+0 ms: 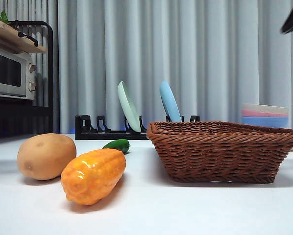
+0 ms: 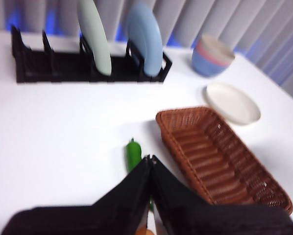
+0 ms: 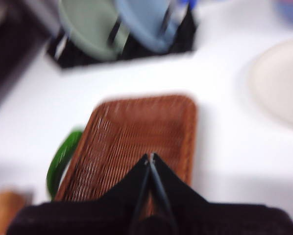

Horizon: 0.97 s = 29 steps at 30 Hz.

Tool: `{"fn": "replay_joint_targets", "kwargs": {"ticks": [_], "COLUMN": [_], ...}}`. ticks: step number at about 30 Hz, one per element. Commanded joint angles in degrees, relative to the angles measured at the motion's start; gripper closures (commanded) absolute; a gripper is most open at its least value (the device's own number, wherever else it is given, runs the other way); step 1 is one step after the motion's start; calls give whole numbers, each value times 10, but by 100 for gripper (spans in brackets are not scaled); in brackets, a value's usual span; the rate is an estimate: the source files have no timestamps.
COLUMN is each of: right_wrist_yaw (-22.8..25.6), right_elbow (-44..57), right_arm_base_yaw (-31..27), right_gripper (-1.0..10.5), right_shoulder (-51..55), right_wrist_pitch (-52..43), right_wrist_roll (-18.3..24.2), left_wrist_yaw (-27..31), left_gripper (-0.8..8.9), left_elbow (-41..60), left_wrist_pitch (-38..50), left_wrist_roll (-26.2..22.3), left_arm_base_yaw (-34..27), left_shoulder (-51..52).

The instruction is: Pick up the basket,pick up the corn from the table,pick up the potato from the table,pick up the cucumber from the table,put all items into the basket

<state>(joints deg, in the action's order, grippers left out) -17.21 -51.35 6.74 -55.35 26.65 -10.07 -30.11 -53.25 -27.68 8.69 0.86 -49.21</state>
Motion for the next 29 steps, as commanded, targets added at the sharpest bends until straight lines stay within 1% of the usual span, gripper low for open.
{"fn": "replay_joint_targets", "kwargs": {"ticks": [1,2,4,5,6,7,11,21,22,24,25,27,29], "right_wrist_yaw": [-36,-40,-38,-38,-38,-36,-35,-40,-40,-40,-40,-48,-82], "right_elbow": [-50,-63,-82,-86,-90,-92,-100,-146,-146,-146,-146,-150,-158], "right_arm_base_yaw": [1,1,1,1,1,1,0,1,1,1,1,0,-10], "right_gripper": [927,877,696,624,571,564,569,582,656,879,971,957,957], "right_shoulder": [-68,-87,-125,-139,-154,-169,-228,-425,-442,-455,-454,-442,-421], "right_wrist_pitch": [63,77,91,91,90,87,70,57,57,59,58,58,60], "right_wrist_roll": [83,93,97,97,99,102,106,106,106,105,105,90,71], "left_wrist_yaw": [-4,-4,-3,-3,-3,-3,-2,1,1,1,1,1,2], "left_gripper": [753,661,409,363,366,366,366,366,366,366,366,365,364], "left_elbow": [-24,-30,-39,-40,-41,-41,-41,-41,-41,-41,-41,-41,-41], "left_wrist_pitch": [-25,-33,-44,-47,-52,-55,-56,-45,-46,-45,-45,-42,-32], "left_wrist_roll": [-28,-28,-27,-27,-27,-27,-27,-25,-25,-25,-24,-23,-23], "left_arm_base_yaw": [0,0,4,6,8,10,23,45,45,46,49,55,68], "left_shoulder": [-45,-57,-80,-88,-95,-101,-115,-126,-126,-126,-127,-133,-149]}}
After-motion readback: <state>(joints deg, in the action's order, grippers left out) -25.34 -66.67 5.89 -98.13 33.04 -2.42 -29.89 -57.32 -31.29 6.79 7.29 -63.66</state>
